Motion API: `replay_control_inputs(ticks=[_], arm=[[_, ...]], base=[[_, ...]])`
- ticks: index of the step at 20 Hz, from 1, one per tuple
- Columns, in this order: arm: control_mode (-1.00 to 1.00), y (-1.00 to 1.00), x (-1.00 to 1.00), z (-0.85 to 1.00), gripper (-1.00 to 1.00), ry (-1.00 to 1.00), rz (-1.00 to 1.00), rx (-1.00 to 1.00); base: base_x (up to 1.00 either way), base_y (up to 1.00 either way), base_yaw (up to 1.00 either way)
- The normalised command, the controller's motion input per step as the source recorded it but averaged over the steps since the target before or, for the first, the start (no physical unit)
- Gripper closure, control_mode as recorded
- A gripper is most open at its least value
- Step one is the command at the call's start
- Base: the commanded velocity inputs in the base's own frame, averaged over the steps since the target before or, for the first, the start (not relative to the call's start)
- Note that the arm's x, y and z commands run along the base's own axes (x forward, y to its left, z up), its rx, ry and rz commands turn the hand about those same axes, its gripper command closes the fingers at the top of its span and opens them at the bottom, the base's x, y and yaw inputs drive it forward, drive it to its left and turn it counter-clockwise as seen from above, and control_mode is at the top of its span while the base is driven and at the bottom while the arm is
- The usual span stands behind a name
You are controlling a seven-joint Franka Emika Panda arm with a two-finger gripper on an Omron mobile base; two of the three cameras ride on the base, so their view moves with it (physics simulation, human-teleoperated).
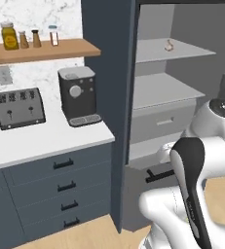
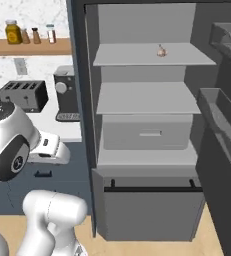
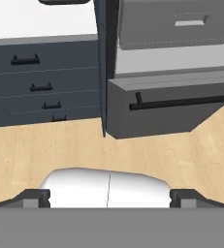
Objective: Place one garlic and one chicken drumstick in each tupperware on the nearby counter, to pack two identical lunches.
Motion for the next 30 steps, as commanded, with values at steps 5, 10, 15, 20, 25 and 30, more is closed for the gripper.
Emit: replay_control_inputs(ticks=[5, 10, 15, 20, 25, 30], arm=[[1.0, 0.0, 0.0, 0.0, -1.0, 0.0, 0.0, 0.0], [1.0, 0.0, 0.0, 0.0, -1.0, 0.0, 0.0, 0.0], [1.0, 0.0, 0.0, 0.0, -1.0, 0.0, 0.0, 0.0], [1.0, 0.0, 0.0, 0.0, -1.0, 0.0, 0.0, 0.0], [1.0, 0.0, 0.0, 0.0, -1.0, 0.0, 0.0, 0.0], [1.0, 0.0, 0.0, 0.0, -1.0, 0.0, 0.0, 0.0]], base=[[0.37, -0.58, 0.0], [0.54, -0.23, 0.01], [0.52, -0.3, 0.05], [0.45, -0.37, 0.06], [0.42, -0.31, 0.06], [0.39, -0.35, 0.06]])
